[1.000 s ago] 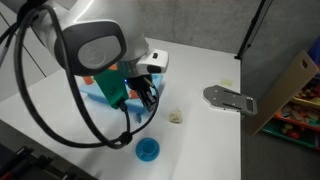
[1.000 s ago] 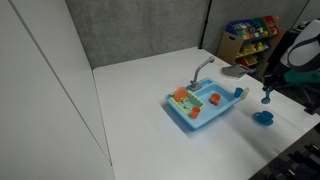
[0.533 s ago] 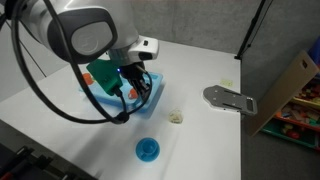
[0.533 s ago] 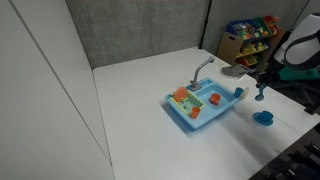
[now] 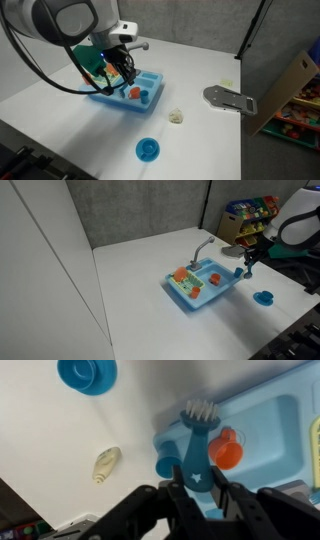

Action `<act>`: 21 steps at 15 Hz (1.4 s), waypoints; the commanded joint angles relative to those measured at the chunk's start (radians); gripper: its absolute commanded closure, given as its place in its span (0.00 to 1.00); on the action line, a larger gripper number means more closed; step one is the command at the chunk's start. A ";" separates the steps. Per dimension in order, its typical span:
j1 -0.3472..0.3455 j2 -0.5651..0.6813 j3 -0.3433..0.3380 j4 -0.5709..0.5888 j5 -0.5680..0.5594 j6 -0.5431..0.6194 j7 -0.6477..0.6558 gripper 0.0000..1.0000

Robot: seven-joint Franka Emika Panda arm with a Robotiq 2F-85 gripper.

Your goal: Remove the brush that is in the blue cup which is on the blue saucer plate and put it in the dish drying rack

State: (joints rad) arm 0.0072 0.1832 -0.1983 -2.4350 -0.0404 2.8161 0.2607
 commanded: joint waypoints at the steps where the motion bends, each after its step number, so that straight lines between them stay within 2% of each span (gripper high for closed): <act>1: 0.022 -0.034 0.033 0.008 -0.019 -0.033 0.059 0.90; 7: 0.054 -0.038 0.077 0.036 -0.014 -0.041 0.110 0.91; 10: 0.042 -0.019 0.088 0.028 -0.002 -0.005 0.082 0.92; 11: 0.043 -0.019 0.090 0.027 -0.001 -0.005 0.083 0.69; 17: 0.042 -0.016 0.089 0.026 -0.001 -0.005 0.083 0.69; 18: 0.044 -0.014 0.087 0.027 -0.006 -0.003 0.088 0.91; 21: 0.053 -0.006 0.092 0.037 -0.008 0.011 0.101 0.91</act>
State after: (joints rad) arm 0.0609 0.1701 -0.1177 -2.4096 -0.0404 2.8143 0.3447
